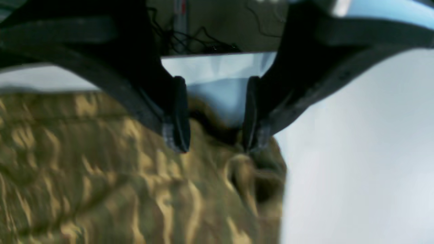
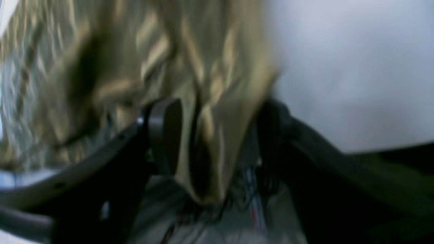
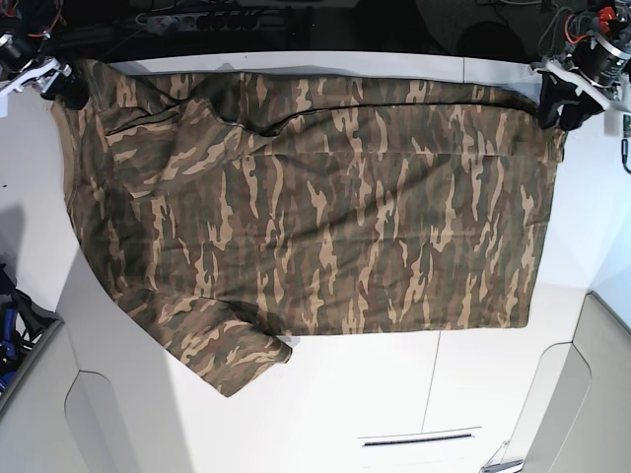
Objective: Fold the T-shirt properly
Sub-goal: 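Release the shoulder edge and raise both grippers, then grasp the shirt's side edges near the hem with both grippers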
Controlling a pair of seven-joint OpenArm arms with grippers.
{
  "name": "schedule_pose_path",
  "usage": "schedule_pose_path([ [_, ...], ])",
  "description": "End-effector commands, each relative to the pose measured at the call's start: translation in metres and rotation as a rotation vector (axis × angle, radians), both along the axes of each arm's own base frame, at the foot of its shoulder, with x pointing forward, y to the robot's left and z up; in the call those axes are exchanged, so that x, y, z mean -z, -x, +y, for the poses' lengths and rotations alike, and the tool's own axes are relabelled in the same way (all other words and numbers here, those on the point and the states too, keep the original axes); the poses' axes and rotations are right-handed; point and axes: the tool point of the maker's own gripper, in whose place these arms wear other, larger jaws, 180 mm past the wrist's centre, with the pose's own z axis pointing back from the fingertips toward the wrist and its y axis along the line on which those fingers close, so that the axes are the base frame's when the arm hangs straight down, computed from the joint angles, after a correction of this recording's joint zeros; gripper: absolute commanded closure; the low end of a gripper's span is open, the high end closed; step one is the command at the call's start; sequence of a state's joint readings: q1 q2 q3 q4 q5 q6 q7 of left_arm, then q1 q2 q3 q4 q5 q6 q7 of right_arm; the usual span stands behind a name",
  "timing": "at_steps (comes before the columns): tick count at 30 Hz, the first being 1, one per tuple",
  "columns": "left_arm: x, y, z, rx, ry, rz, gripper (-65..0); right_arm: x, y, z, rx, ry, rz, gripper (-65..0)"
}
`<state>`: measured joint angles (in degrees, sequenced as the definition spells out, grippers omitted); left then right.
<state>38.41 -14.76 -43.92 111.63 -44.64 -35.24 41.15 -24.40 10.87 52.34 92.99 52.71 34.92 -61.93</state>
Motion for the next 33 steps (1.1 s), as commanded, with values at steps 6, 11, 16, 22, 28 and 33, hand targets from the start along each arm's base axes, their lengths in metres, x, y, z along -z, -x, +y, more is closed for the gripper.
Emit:
schedule_pose_path([
  [6, -0.047, -0.016, 0.033, -0.079, -0.034, -0.166, -29.1, -0.043, -0.029, -0.054, 0.056, 0.154, -0.138, -34.9],
  [11, -0.064, -0.03, 0.043, -0.089, -0.061, -0.23, -29.1, -0.068, -0.059, -0.08, 0.063, 0.266, -0.21, -34.9],
  [16, -0.088, -0.053, 0.055, -0.095, -0.097, -0.295, -31.7, -0.091, -0.093, -0.085, 0.059, 0.291, -0.299, -34.9],
  [22, -0.1, -0.097, 0.058, -0.04, -0.129, -0.344, -34.9, -0.107, -0.145, -0.067, 0.017, 0.308, -0.418, -34.9],
  [28, -0.057, -0.152, 0.075, -0.053, -0.113, -0.259, -34.9, -0.08, -0.212, -0.037, -0.059, 0.267, -0.4, -34.9],
  [33, -0.027, -0.193, 0.092, -0.082, -0.054, -0.188, -34.9, -0.052, -0.257, -0.027, -0.037, 0.202, -0.383, -35.0],
])
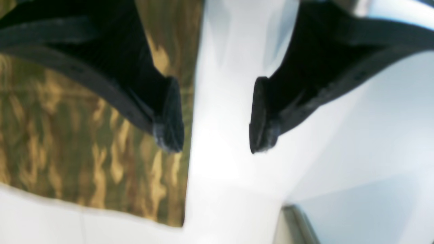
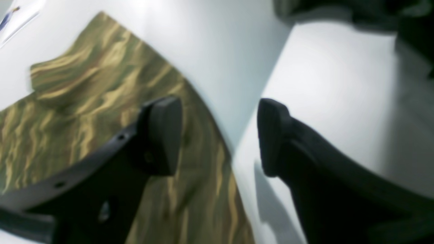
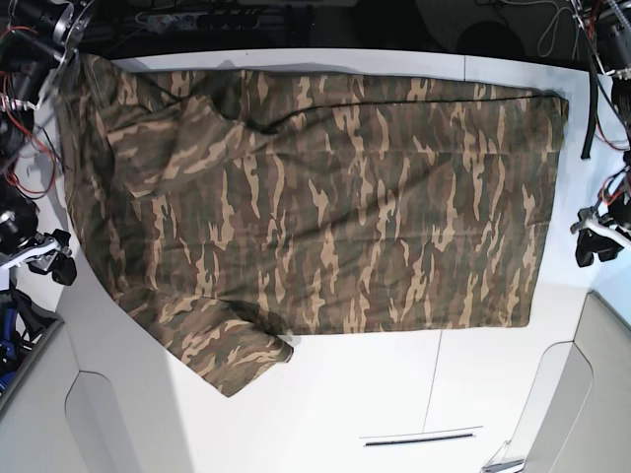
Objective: Fold the T-shirt properly
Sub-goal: 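Grasp the shirt's side edges near the hem with both grippers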
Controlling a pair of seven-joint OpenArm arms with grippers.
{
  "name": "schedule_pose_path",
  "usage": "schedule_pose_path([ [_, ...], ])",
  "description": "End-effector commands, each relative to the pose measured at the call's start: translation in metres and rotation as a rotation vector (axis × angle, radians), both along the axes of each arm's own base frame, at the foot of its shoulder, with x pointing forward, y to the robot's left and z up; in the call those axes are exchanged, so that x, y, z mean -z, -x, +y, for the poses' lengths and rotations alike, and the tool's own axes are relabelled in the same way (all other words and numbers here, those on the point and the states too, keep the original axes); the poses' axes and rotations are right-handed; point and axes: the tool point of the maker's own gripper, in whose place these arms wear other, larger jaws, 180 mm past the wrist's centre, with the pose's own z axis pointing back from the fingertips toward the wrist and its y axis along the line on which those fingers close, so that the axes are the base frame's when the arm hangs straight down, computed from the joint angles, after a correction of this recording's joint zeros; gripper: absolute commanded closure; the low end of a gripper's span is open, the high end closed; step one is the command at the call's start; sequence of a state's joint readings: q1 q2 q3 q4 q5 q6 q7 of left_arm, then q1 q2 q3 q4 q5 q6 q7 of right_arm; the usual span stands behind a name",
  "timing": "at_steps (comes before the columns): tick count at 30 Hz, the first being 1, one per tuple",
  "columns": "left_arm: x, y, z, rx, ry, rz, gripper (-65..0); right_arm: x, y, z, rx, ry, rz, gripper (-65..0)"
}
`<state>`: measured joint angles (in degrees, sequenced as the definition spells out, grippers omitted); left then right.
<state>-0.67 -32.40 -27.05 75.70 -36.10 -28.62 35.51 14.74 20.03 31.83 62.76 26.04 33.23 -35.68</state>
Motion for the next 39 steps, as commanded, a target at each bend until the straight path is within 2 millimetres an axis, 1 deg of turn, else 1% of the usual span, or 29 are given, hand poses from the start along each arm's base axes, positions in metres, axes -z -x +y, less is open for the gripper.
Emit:
schedule_pose_path([
  [1, -0.023, -0.018, 0.01, -0.004, -0.011, -0.073, -34.9, -0.023, -0.022, -0.01, 0.022, 0.008, -0.079, -35.0],
  [3, -0.014, -0.032, 0.016, -0.01, 0.003, -0.064, -34.9, -0.013, -0.034, -0.011, 0.039, -0.01, -0.066, -35.2],
  [6, 0.011, -0.045, 0.018, -0.023, 0.035, 0.002, -34.9, 0.002, -0.045, -0.01, 0.058, -0.043, -0.031, -35.4],
  [10, 0.04, -0.058, 0.005, -0.012, 0.105, 0.067, -34.9, 0.017, -0.051, -0.006, 0.074, -0.074, -0.002, -35.4],
  [13, 0.055, -0.063, -0.004, -0.01, 0.135, 0.104, -34.9, 0.027, -0.049, -0.001, 0.074, -0.093, 0.022, -35.4],
  [16, 0.061, -0.067, -0.017, 0.005, 0.155, 0.109, -34.9, 0.036, -0.045, 0.005, 0.062, -0.1, 0.045, -35.4],
  [18, 0.064, -0.07, -0.027, 0.014, 0.172, 0.105, -34.9, 0.039, -0.045, 0.013, 0.036, -0.098, 0.055, -35.4],
  [23, 0.07, -0.079, -0.052, 0.039, 0.208, 0.101, -34.9, 0.046, -0.05, 0.044, -0.041, -0.098, 0.073, -35.4],
  [27, 0.073, -0.08, -0.061, 0.046, 0.221, 0.103, -34.9, 0.053, -0.051, 0.073, -0.109, -0.096, 0.094, -35.4],
  [30, 0.073, -0.08, -0.06, 0.044, 0.219, 0.105, -34.8, 0.057, -0.051, 0.087, -0.139, -0.098, 0.103, -34.8],
  [31, 0.073, -0.08, -0.06, 0.044, 0.219, 0.105, -34.8, 0.057, -0.051, 0.09, -0.142, -0.1, 0.103, -32.6],
  [32, 0.073, -0.08, -0.06, 0.045, 0.219, 0.105, -34.6, 0.057, -0.051, 0.091, -0.144, -0.102, 0.103, -28.6],
  [33, 0.073, -0.081, -0.06, 0.046, 0.22, 0.107, -33.2, 0.057, -0.051, 0.092, -0.144, -0.103, 0.103, -22.9],
  [35, 0.074, -0.08, -0.06, 0.047, 0.22, 0.113, -26.7, 0.057, -0.051, 0.093, -0.154, -0.102, 0.1, -10.8],
  [37, 0.073, -0.08, -0.06, 0.047, 0.22, 0.114, -17.5, 0.056, -0.051, 0.094, -0.161, -0.101, 0.1, 0.0],
  [39, 0.073, -0.08, -0.059, 0.046, 0.219, 0.115, -9.2, 0.056, -0.05, 0.094, -0.171, -0.095, 0.114, 0.0],
])
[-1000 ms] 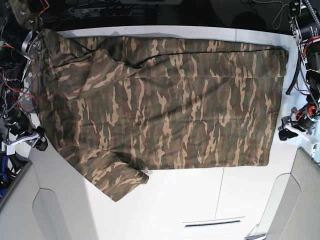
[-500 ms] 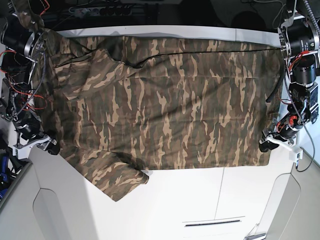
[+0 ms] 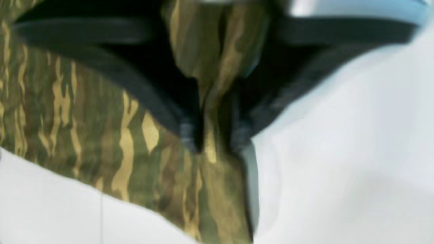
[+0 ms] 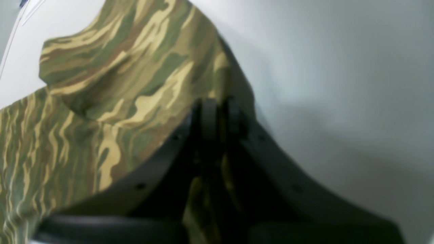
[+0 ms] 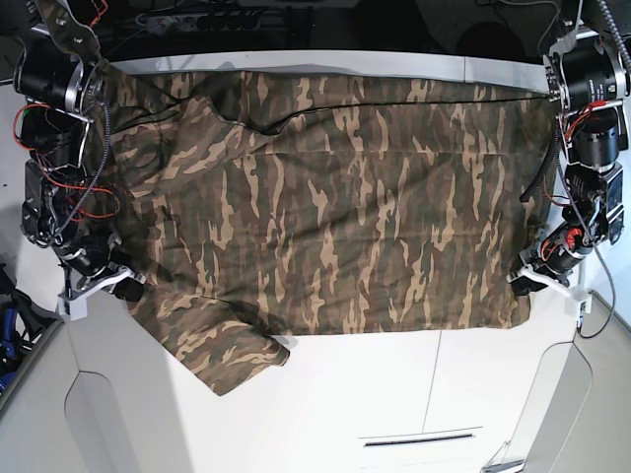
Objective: Fold the T-shirt properly
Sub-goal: 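Grasp the shirt's side edges near the hem with both grippers, then fold the hem half over onto the shoulder half with both grippers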
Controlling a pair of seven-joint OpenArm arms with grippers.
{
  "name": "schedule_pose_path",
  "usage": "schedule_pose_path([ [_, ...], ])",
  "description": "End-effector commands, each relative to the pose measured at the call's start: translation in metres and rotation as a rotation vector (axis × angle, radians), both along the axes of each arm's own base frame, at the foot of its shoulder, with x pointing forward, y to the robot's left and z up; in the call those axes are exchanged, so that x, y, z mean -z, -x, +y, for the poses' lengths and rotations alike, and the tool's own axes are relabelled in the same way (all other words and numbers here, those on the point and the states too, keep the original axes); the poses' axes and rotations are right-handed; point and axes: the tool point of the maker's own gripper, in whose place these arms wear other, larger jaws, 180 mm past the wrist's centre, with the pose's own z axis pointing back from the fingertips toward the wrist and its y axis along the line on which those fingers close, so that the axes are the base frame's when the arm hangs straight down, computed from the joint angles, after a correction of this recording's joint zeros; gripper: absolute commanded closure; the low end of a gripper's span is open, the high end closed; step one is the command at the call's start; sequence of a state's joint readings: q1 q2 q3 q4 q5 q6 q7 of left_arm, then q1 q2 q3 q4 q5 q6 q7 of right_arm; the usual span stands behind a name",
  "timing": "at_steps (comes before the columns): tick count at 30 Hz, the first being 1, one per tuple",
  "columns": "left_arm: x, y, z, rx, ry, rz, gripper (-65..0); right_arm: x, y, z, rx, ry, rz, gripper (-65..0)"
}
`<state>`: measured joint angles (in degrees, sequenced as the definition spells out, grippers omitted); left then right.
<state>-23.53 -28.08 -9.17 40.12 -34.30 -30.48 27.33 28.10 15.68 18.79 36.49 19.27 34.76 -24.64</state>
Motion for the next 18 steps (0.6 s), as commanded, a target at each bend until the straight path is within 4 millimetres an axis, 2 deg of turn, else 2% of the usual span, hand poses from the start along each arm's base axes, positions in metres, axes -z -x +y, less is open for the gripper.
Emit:
schedule_pose_path([
  [1, -0.013, -0.008, 0.007, 0.004, -0.016, -0.018, -4.8, -0.005, -0.002, -0.002, -0.026, 0.03, 0.017, 0.0],
  [2, -0.013, -0.007, 0.008, 0.005, -0.015, -0.014, -0.9, -0.006, -0.002, -0.002, -0.036, 0.035, 0.023, 0.0],
  [3, -0.014, -0.007, 0.009, 0.006, -0.018, -0.012, 0.0, -0.008, -0.002, -0.001, -0.045, 0.038, 0.03, 0.0],
  [6, -0.019, -0.006, 0.009, 0.046, -0.02, -0.017, 0.0, -0.02, -0.003, 0.0, -0.067, 0.028, 0.037, 0.0],
  [12, -0.047, -0.008, -0.003, 0.156, 0.038, -0.052, 0.0, -0.047, -0.005, 0.01, -0.118, -0.016, 0.027, 0.0],
  [18, -0.072, -0.004, -0.003, 0.217, 0.04, -0.072, 0.0, -0.057, 0.011, 0.017, -0.143, -0.037, -0.017, 0.0],
])
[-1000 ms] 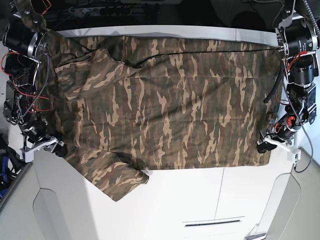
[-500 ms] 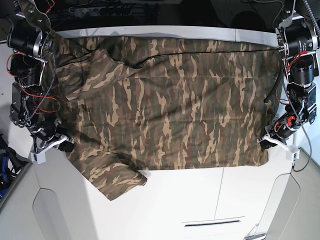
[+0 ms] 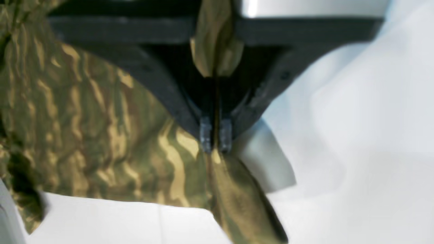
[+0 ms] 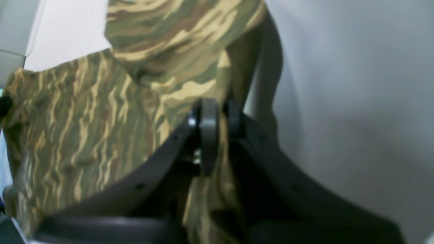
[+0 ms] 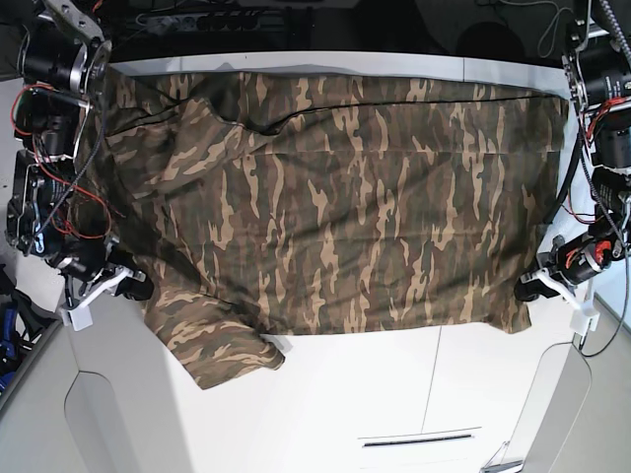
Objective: Fold the T-shirt properly
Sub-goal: 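Fold the hem half over onto the shoulder half with both grippers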
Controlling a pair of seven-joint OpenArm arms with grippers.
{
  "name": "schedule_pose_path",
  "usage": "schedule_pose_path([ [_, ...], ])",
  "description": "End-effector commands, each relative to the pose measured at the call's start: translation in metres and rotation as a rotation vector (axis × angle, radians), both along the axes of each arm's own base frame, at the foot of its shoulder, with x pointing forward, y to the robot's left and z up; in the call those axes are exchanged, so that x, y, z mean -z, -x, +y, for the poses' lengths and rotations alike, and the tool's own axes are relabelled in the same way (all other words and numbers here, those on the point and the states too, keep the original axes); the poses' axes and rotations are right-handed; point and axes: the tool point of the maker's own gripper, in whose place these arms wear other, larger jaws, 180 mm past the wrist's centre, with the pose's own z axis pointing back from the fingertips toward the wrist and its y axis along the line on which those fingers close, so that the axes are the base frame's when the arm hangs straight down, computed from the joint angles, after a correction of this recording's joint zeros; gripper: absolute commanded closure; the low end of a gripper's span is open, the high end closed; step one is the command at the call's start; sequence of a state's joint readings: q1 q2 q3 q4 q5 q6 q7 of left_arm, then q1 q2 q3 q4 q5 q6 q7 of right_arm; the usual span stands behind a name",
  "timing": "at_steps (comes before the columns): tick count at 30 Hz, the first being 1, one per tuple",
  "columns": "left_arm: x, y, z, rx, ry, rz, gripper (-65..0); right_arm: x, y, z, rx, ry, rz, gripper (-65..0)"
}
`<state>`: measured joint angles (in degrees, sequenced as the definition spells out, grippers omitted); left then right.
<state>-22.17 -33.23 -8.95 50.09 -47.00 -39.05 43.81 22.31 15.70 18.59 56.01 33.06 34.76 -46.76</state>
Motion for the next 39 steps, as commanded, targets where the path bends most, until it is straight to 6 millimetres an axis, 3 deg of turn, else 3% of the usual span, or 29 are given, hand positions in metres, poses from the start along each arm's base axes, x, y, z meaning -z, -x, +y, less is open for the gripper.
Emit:
schedule_pose_path([
  [1, -0.026, -0.007, 0.012, 0.006, -0.014, -0.066, 0.0, -0.016, -0.006, -0.006, -0.002, 0.013, -0.055, 0.0],
  [5, -0.031, 0.009, 0.018, 0.038, -0.048, -0.05, 0.0, -0.015, 0.017, -0.008, -0.02, 0.063, -0.071, 0.0],
  [13, -0.038, 0.039, 0.032, 0.1, -0.167, -0.028, 0.0, -0.03, 0.055, -0.03, -0.056, 0.127, -0.098, 0.0],
  [19, -0.028, 0.061, 0.023, 0.157, -0.197, 0.006, 0.0, -0.025, 0.073, -0.032, -0.055, 0.102, -0.059, 0.0],
  [25, -0.013, 0.075, 0.012, 0.177, -0.185, 0.038, 0.0, -0.01, 0.086, -0.051, -0.004, 0.148, -0.008, 0.0],
  [26, -0.012, 0.075, 0.011, 0.178, -0.183, 0.038, 0.0, -0.009, 0.086, -0.054, 0.001, 0.159, -0.007, -5.1],
  [29, -0.011, 0.073, 0.007, 0.175, -0.171, 0.026, 0.0, -0.013, 0.081, -0.055, 0.022, 0.154, -0.039, -35.1],
  [31, -0.011, 0.073, 0.005, 0.174, -0.166, 0.02, 0.0, -0.018, 0.076, -0.058, 0.038, 0.156, -0.073, -45.6],
  [39, -0.003, 0.074, 0.0, 0.18, -0.177, 0.034, 0.0, -0.047, 0.044, -0.068, 0.124, 0.195, -0.254, -45.6],
])
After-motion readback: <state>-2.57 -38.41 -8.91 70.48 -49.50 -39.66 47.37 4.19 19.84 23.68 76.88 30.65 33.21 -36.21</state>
